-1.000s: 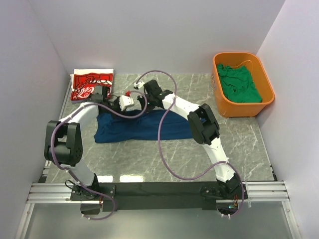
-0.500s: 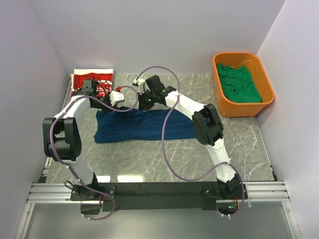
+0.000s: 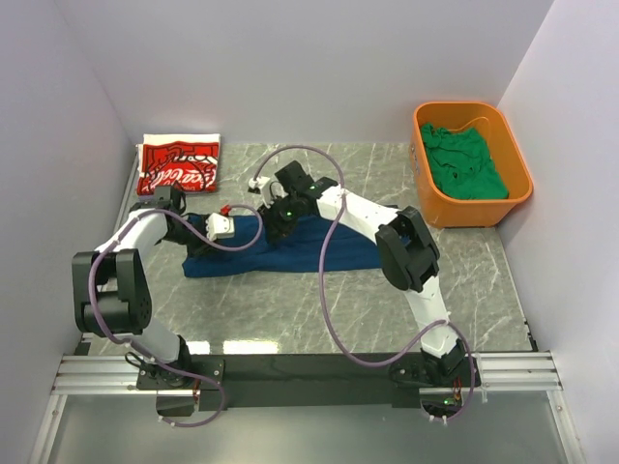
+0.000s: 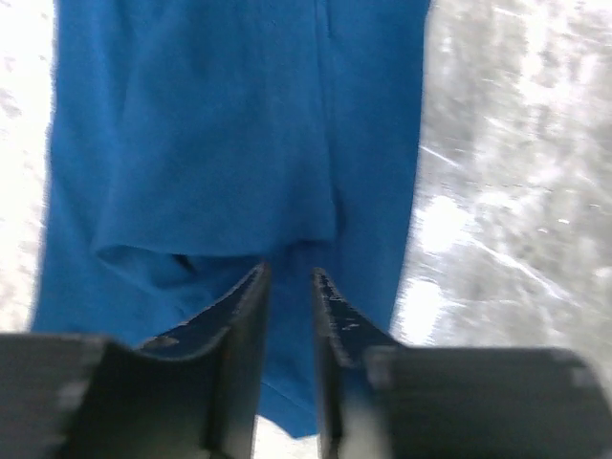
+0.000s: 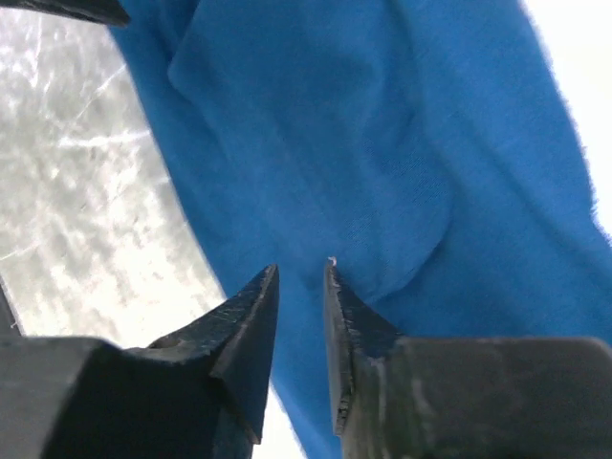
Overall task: Fold and stack the t-shirts
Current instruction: Fold the tshirt
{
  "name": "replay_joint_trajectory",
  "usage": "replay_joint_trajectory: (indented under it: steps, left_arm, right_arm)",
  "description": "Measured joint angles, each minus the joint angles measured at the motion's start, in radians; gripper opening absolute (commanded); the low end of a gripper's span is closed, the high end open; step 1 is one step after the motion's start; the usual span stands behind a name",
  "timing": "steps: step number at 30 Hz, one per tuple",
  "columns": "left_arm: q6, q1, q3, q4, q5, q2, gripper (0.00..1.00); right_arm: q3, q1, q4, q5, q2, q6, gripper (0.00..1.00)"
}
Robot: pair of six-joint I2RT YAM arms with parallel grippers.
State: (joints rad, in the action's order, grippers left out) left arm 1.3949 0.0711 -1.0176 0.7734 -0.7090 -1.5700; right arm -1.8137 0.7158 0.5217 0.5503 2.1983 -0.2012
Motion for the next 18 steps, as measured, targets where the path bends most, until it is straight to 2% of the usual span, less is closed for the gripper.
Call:
replay_joint_trajectory:
  steps: [1, 7, 9, 10, 14, 16, 18]
  left_arm:
    - [0.000, 0.006, 0.002, 0.019, 0.003, 0.000, 0.37]
    - [-0.096, 0.067, -0.031, 0.059, 0.000, 0.040, 0.44]
    - [-0.198, 0.068, -0.053, 0.050, -0.001, 0.075, 0.50]
    - [-0.254, 0.064, -0.065, 0.040, -0.001, 0.089, 0.57]
    - [-0.573, 0.034, -0.142, -0.044, 0.042, 0.110, 0.65]
    - [-0.710, 0.026, -0.180, -0.109, 0.093, 0.124, 0.99]
    - [-0.840, 0.027, -0.203, -0.189, 0.165, 0.162, 0.99]
  right_arm:
    - [-0.006, 0.002, 0.024, 0.000, 0.000, -0.008, 0.36]
    - [-0.031, -0.088, 0.153, 0.002, -0.023, -0.036, 0.37]
    - [-0.014, -0.157, 0.182, -0.022, -0.059, -0.042, 0.35]
    - [-0.002, -0.181, 0.191, -0.037, -0.076, -0.046, 0.35]
    - [0.063, -0.298, 0.239, -0.113, -0.137, -0.065, 0.33]
    - [0.101, -0.340, 0.259, -0.143, -0.148, -0.074, 0.35]
    - [0.152, -0.370, 0.270, -0.170, -0.158, -0.084, 0.39]
